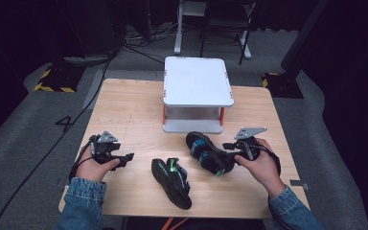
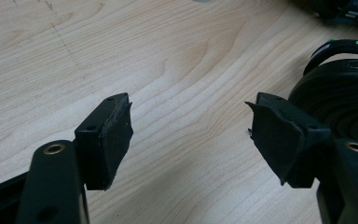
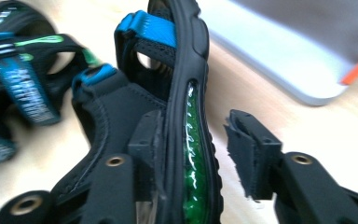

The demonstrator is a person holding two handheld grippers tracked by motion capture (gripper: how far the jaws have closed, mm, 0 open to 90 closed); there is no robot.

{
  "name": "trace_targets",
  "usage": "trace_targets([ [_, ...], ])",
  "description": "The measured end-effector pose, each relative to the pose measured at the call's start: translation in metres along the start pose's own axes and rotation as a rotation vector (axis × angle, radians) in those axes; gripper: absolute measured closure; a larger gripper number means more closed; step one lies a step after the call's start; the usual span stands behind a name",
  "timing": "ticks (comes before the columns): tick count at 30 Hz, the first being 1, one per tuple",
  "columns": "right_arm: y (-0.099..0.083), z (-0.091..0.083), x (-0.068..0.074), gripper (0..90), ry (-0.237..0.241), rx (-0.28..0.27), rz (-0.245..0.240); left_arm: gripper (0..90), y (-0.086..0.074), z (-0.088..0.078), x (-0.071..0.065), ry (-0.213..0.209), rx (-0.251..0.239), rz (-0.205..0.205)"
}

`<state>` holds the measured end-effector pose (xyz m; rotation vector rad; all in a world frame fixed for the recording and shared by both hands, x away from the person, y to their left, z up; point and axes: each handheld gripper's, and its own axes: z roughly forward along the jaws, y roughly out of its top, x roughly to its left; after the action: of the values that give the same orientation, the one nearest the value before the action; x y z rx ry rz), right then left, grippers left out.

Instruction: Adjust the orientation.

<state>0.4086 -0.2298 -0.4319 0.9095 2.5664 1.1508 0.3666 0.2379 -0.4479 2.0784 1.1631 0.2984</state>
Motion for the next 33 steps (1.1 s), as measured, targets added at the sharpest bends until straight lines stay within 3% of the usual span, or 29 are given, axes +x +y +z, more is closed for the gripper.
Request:
trace_targets([
  [7,-0.010,0.006,-0.018,64.2,-0.110,-0.036,0.009,29.6,0.000,0.000,0.001,0.001,-0.003,0.001],
  [9,-0.011,0.008,-0.021,64.2,-0.115,-0.037,0.014,29.5,0.000,0.001,0.001,0.001,-0.002,0.000],
  [11,-0.014,0.011,-0.028,64.6,-0.126,-0.044,0.002,29.6,-0.001,0.001,0.001,0.002,-0.002,-0.001],
  [12,-0.018,0.014,-0.035,62.4,-0.173,-0.029,-0.036,29.6,-0.001,0.002,0.001,0.001,-0.006,-0.002],
  [14,-0.021,0.016,-0.039,58.3,-0.176,-0.025,-0.030,29.6,-0.001,0.002,0.001,-0.001,-0.005,-0.004],
  [16,-0.024,0.016,-0.047,53.3,-0.154,-0.053,0.008,29.5,-0.001,0.002,0.001,-0.002,-0.004,-0.005],
  [19,-0.022,0.009,-0.048,53.0,-0.174,-0.053,-0.005,29.6,-0.001,0.001,0.002,-0.001,-0.006,-0.004],
  [20,-0.018,-0.004,-0.047,52.0,-0.145,-0.066,0.000,29.6,-0.001,0.001,0.002,-0.002,-0.006,-0.007],
  [21,-0.018,-0.004,-0.047,52.0,-0.145,-0.066,0.000,29.6,-0.001,0.000,0.002,0.001,-0.008,-0.004],
  [24,-0.012,-0.027,-0.043,53.1,-0.106,-0.099,0.000,29.7,0.001,0.002,0.004,-0.002,-0.014,-0.015],
  [26,-0.007,-0.043,-0.034,55.1,-0.053,-0.112,0.003,29.7,0.003,0.004,0.004,-0.003,-0.007,-0.012],
  [28,-0.006,-0.046,-0.030,55.0,-0.038,-0.104,-0.007,29.8,0.005,0.006,0.004,-0.008,-0.008,-0.010],
  [30,-0.002,-0.047,-0.013,53.3,0.031,0.001,-0.099,29.8,0.008,0.008,0.002,-0.015,-0.009,-0.006],
  [33,-0.002,-0.041,0.001,55.1,0.070,0.045,-0.172,29.8,0.012,0.011,0.002,-0.019,-0.011,0.003],
])
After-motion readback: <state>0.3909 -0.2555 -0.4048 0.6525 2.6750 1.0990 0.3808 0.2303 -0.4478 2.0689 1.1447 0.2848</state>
